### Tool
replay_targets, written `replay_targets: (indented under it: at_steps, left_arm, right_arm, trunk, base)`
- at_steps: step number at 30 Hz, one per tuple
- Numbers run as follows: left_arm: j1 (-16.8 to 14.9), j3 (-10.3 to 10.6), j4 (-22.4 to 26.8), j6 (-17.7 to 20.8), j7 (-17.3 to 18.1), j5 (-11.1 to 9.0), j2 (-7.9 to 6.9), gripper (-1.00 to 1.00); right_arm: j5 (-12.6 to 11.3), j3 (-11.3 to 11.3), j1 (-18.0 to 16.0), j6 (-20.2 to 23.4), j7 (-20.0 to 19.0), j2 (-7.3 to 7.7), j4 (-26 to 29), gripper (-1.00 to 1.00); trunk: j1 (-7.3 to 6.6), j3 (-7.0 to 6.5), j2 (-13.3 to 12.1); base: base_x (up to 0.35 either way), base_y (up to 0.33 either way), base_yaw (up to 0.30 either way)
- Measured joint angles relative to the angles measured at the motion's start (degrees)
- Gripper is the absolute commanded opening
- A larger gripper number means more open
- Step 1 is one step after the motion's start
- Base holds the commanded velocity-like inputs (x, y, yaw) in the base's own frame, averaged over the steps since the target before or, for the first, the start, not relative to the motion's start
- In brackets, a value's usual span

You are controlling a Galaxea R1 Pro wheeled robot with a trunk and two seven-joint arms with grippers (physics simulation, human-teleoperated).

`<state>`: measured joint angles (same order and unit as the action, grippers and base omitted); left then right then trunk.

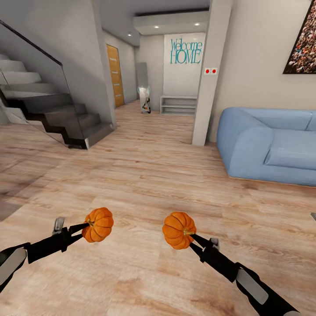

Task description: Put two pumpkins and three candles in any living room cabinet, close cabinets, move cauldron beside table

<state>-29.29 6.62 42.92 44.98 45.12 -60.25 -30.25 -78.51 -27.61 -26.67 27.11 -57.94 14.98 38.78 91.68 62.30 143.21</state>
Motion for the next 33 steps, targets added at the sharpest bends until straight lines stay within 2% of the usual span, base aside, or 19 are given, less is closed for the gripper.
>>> replay_targets:
  at_steps: [7,25,33]
  left_arm:
    - [0.0,-1.0,-0.2,0.0,0.1,-0.1,-0.01,-1.00]
    - [0.0,-1.1,-0.3,0.0,0.1,-0.1,-0.01,-1.00]
    - [0.0,-1.1,-0.3,1.8,0.1,0.0,-0.01,-1.00]
  right_arm:
    - [0.0,-0.1,0.0,0.0,0.0,-0.10,0.0,-1.00]
    - [0.1,-0.1,0.0,-0.7,-0.8,0.04,0.1,-1.00]
    - [0.1,0.1,0.0,-1.3,-1.6,0.20,0.1,-1.00]
  trunk:
    - [-1.53,-0.69,-2.8]
    - [-5.48,-2.47,-10.0]
    - [-7.24,-3.37,-13.2]
  base:
    - [0.000,0.000,0.155]
    - [0.000,0.000,0.154]
    - [0.000,0.000,0.107]
